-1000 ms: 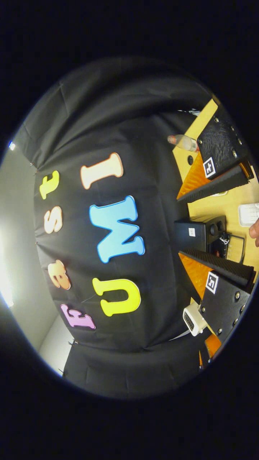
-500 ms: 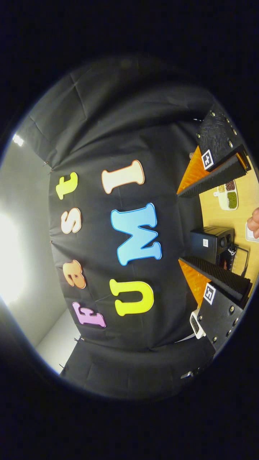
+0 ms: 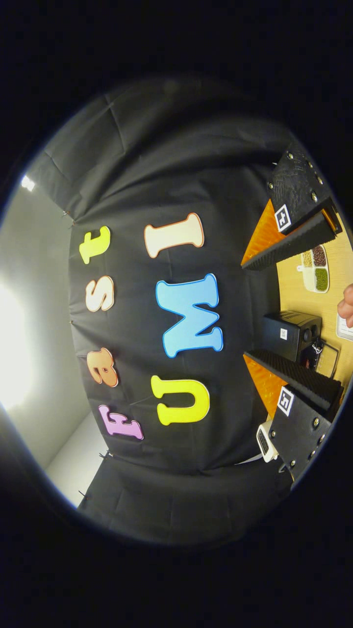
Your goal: Open the electric oven with the left hand, put the food in, and close the electric oven.
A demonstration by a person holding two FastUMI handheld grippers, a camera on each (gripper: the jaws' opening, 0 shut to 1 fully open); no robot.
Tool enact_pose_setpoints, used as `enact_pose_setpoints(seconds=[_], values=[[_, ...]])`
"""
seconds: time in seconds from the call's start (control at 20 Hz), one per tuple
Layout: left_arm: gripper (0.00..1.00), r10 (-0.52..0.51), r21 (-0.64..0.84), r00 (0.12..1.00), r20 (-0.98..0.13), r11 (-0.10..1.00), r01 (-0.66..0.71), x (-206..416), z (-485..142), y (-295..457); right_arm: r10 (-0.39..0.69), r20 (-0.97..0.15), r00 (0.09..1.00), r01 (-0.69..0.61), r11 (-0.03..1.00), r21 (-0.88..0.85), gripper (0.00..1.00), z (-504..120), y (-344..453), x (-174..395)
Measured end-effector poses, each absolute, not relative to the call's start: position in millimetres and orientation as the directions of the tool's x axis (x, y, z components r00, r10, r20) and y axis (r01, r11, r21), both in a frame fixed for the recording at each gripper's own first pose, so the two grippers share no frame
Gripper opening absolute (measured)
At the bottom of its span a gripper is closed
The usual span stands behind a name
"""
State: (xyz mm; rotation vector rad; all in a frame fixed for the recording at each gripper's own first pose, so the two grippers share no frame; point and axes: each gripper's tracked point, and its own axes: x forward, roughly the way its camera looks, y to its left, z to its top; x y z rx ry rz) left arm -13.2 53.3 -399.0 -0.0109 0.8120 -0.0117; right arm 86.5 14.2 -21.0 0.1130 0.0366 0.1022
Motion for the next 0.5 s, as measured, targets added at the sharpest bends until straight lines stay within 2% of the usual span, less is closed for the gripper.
enact_pose_setpoints(seconds=[0.1,0.3,0.35,0.5], values=[[1.00,-0.012,-0.005,0.652,-0.758,1.000,0.013,-13.5,-414.9,53.6,0.113,-0.039,0.993,-0.107,0.986,0.128,0.98,-24.6,15.0,92.4],[0.95,-0.015,0.007,0.593,-0.805,0.999,0.035,-14.8,-436.2,49.4,0.098,-0.046,0.994,-0.091,0.987,0.134,0.98,-25.5,3.1,91.8],[0.99,-0.019,0.008,0.578,-0.816,0.999,0.044,-14.9,-441.0,47.4,0.091,-0.051,0.995,-0.084,0.987,0.136,0.98,-26.7,0.0,93.0],[1.00,-0.014,0.018,0.540,-0.842,0.998,0.054,-12.5,-455.9,47.7,0.062,-0.061,0.996,-0.053,0.989,0.139,0.98,-30.4,-14.9,93.4]])
